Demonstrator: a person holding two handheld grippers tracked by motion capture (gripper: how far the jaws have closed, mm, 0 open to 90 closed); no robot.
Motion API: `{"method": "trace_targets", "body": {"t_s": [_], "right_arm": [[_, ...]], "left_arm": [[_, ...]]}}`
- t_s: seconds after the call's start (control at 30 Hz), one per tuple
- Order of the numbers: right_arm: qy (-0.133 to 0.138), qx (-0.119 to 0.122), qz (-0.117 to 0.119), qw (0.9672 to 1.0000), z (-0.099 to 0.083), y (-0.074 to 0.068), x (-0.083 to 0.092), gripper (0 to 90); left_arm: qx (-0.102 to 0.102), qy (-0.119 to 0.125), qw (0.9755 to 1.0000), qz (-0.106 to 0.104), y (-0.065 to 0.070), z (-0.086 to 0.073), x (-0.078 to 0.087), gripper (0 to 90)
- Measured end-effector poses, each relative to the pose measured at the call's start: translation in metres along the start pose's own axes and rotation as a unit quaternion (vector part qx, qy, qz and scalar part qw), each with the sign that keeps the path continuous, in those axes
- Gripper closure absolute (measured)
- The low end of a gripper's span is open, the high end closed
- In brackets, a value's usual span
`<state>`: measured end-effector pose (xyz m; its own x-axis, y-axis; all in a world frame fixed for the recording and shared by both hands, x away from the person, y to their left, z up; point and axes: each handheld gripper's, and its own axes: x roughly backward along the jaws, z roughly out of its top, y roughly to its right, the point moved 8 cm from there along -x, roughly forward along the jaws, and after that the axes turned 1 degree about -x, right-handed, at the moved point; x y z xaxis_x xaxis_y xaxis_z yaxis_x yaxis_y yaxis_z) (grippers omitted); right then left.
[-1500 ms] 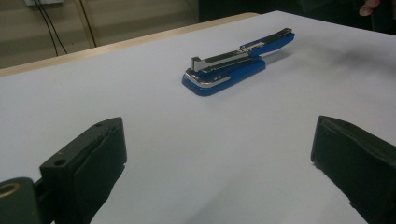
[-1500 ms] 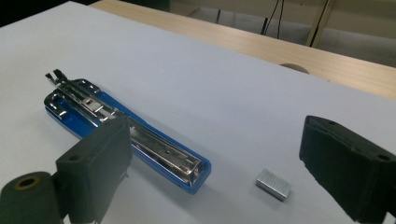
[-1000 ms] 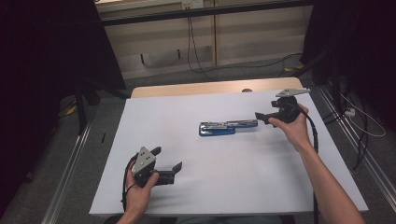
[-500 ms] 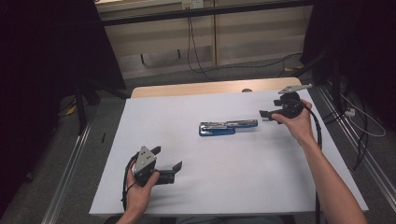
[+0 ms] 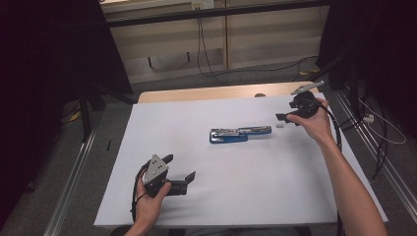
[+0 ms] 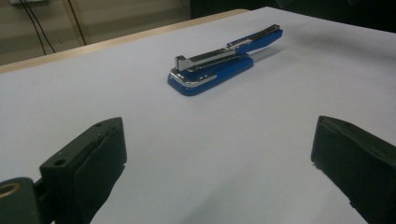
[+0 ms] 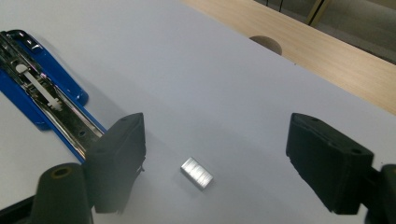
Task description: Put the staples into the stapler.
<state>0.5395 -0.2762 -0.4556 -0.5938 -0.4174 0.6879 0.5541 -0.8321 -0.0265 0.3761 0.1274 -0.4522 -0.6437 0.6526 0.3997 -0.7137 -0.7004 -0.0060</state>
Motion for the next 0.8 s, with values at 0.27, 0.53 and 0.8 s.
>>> {"method": "trace_targets", "body": {"t_s": [0.27,0.53,0.8], "right_arm": [[-0.048,0.014,0.011,0.9987,-0.011,0.006,-0.016,27.2],[-0.093,0.053,0.032,0.9937,-0.015,0.001,-0.025,41.1],[-0.129,0.081,0.045,0.9873,-0.018,-0.003,-0.029,51.2]], "left_arm": [[0.008,0.003,1.0000,0.005,-0.005,0.001,0.002,3.6],[0.001,0.002,1.0000,-0.001,-0.001,0.001,0.001,3.6],[0.002,0.002,1.0000,0.001,-0.003,0.001,0.001,3.6]]}}
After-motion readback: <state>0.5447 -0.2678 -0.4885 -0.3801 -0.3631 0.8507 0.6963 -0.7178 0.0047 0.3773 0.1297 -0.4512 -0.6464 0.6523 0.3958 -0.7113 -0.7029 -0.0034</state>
